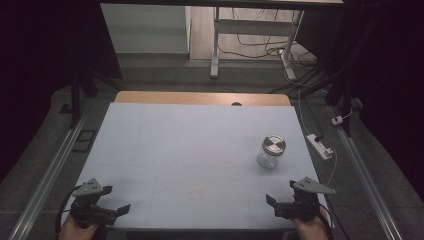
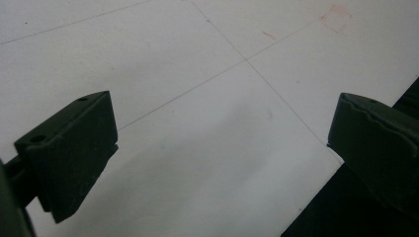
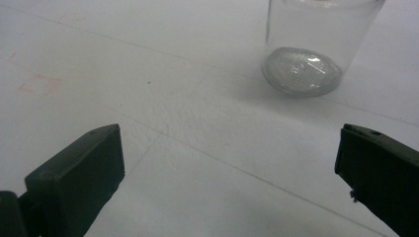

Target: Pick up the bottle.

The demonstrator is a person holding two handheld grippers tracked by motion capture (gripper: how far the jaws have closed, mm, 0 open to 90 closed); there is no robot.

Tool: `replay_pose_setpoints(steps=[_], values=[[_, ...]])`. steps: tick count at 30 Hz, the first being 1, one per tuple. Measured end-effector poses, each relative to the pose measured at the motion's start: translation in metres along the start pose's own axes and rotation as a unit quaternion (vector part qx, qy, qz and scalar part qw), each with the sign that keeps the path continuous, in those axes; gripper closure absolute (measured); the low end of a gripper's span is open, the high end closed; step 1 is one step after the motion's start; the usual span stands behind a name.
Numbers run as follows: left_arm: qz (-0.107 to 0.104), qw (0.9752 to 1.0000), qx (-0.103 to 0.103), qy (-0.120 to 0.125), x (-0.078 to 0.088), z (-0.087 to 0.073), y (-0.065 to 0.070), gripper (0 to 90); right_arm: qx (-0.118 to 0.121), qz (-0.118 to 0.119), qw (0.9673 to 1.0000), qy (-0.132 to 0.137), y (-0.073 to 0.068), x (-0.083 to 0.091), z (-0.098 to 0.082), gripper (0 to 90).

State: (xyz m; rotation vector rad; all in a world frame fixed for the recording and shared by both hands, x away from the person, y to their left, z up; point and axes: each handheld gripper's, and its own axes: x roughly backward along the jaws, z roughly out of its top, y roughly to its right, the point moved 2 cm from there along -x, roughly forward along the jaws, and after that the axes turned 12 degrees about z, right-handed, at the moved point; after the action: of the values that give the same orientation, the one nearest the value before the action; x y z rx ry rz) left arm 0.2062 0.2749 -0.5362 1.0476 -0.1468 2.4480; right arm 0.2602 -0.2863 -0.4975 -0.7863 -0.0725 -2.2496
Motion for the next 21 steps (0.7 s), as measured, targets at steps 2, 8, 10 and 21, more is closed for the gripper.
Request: replay_pose_setpoints(steps=[2, 8, 10, 21], values=[[0.0, 1.0, 0.0, 0.0, 0.0, 0.0, 0.0, 0.0, 0.004, 0.002, 1.0, 0.001, 0.0, -0.002, 0.002, 0.0], [-0.002, 1.0, 0.003, 0.001, 0.0, 0.0, 0.0, 0.0, 0.006, 0.008, 1.0, -0.002, 0.002, -0.008, 0.008, 0.0], [-0.001, 1.0, 0.003, 0.001, 0.0, 0.0, 0.0, 0.0, 0.005, 0.009, 0.9999, 0.004, 0.005, -0.011, 0.012, 0.0], [-0.001, 1.0, 0.003, 0.002, 0.0, 0.0, -0.001, 0.4, 0.001, 0.011, 0.9999, 0.0, 0.019, -0.027, 0.018, 0.0]])
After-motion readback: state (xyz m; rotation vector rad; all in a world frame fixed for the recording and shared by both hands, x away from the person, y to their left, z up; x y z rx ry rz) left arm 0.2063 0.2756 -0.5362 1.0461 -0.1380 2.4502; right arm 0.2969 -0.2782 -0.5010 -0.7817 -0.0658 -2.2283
